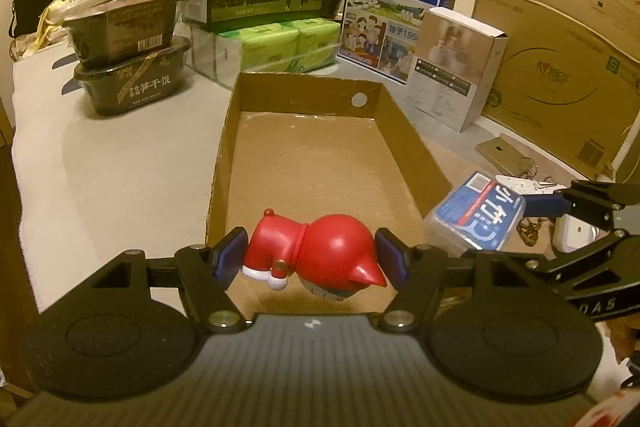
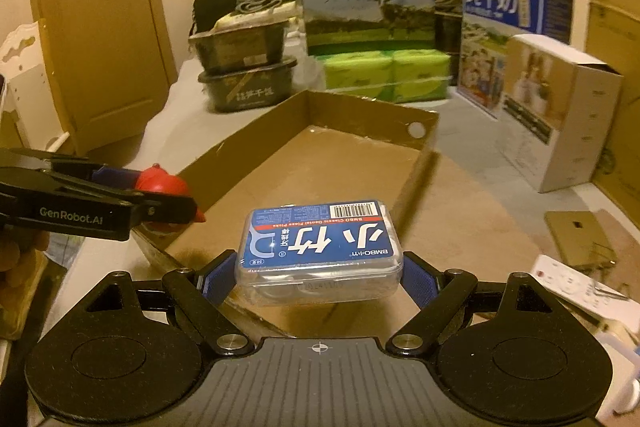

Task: Organize rigid objects
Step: 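Open the right gripper over the tray while the left gripper releases the figurine inside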

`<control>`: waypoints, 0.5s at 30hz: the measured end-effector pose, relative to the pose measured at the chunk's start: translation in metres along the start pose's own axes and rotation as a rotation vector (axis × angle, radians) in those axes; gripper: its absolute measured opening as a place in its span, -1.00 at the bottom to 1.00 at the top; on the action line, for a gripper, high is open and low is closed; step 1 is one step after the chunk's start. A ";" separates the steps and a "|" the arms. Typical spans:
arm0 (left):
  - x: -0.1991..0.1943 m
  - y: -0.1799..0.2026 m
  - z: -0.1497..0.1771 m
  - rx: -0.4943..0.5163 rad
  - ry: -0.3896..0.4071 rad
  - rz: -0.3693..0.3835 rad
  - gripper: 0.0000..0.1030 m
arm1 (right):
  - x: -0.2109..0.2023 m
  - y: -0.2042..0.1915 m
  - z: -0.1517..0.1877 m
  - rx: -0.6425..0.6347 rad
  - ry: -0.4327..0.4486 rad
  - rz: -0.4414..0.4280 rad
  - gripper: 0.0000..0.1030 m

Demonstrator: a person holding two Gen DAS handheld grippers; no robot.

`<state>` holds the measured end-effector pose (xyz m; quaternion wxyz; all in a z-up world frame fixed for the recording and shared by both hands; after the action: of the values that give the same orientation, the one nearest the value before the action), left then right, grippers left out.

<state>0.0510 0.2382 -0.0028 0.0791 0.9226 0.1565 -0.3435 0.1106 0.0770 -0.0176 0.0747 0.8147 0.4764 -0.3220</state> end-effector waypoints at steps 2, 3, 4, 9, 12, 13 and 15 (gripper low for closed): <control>0.006 -0.002 0.001 -0.007 -0.007 -0.002 0.29 | 0.006 -0.002 0.000 -0.008 -0.002 -0.007 0.66; 0.008 -0.003 0.001 -0.009 -0.009 -0.005 0.29 | 0.009 -0.002 0.001 -0.012 -0.001 -0.008 0.66; 0.011 -0.004 0.002 -0.011 -0.008 -0.011 0.30 | 0.012 -0.002 0.001 -0.016 0.001 -0.010 0.66; 0.013 -0.010 0.003 -0.048 0.012 -0.034 0.49 | 0.018 -0.008 0.002 -0.079 0.022 -0.034 0.72; 0.006 -0.011 0.002 -0.049 0.032 -0.045 0.50 | 0.014 -0.007 0.004 -0.066 0.027 -0.020 0.80; 0.003 -0.011 0.003 -0.049 0.033 -0.045 0.49 | 0.011 -0.006 0.004 -0.057 0.027 -0.018 0.81; -0.003 -0.009 0.004 -0.048 0.033 -0.044 0.49 | 0.004 -0.005 0.008 -0.045 0.027 -0.003 0.81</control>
<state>0.0436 0.2448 -0.0047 0.0909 0.9223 0.1863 -0.3262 0.1042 0.0791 -0.0250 0.0862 0.8163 0.4858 -0.3002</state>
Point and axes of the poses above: each gripper's, at about its wrist camera, not at the fingertips, and x roughly the way its jaws point, y to its right, z to its underside, the point moved 2 cm from there along x, roughly the way its jaws point, and after that the axes turned 6 degrees about -z, right-handed, at the moved point
